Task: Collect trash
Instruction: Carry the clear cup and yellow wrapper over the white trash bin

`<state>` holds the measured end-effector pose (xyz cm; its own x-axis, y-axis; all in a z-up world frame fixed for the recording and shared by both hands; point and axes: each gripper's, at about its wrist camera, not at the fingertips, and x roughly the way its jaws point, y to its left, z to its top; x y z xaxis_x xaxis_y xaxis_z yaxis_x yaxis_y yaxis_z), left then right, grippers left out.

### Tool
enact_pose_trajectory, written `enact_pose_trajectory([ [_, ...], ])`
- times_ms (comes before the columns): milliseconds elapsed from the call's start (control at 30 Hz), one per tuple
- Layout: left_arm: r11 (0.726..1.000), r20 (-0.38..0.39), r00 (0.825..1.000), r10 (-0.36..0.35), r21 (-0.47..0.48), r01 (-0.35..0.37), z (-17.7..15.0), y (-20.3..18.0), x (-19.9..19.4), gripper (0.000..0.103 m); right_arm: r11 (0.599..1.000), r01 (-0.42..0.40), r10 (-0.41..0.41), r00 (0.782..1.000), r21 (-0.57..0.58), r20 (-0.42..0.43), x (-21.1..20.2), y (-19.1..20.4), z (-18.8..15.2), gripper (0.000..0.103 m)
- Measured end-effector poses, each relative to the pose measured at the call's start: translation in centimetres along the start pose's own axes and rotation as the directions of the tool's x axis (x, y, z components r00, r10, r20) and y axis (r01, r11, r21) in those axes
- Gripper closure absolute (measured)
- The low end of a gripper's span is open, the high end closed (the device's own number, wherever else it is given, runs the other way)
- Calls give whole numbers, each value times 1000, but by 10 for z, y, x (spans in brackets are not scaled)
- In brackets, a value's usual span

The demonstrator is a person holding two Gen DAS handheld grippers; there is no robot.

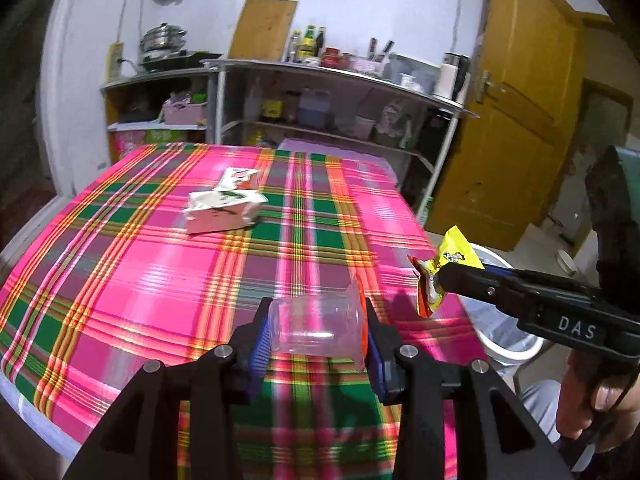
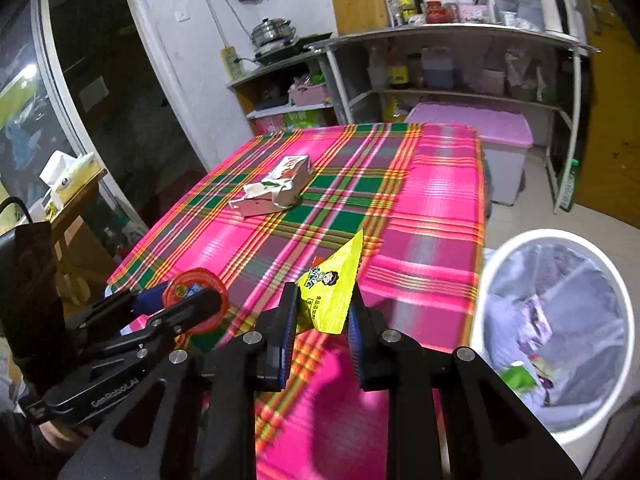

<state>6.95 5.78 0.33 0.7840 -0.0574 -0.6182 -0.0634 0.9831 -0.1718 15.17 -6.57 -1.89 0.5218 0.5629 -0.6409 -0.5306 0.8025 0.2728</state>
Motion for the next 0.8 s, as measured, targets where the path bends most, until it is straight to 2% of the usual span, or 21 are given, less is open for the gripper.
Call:
enact_pose_trajectory([
  [467,991,-7,996,-86,99,86,-5,-67,-10,62,997,55,-59,996,59,74,-57,-30,-25,79],
  [800,979,-38,988,-149,135,153,-4,-97,2,62,985,105,-117,989,135,86,-75,-66,-36,79],
])
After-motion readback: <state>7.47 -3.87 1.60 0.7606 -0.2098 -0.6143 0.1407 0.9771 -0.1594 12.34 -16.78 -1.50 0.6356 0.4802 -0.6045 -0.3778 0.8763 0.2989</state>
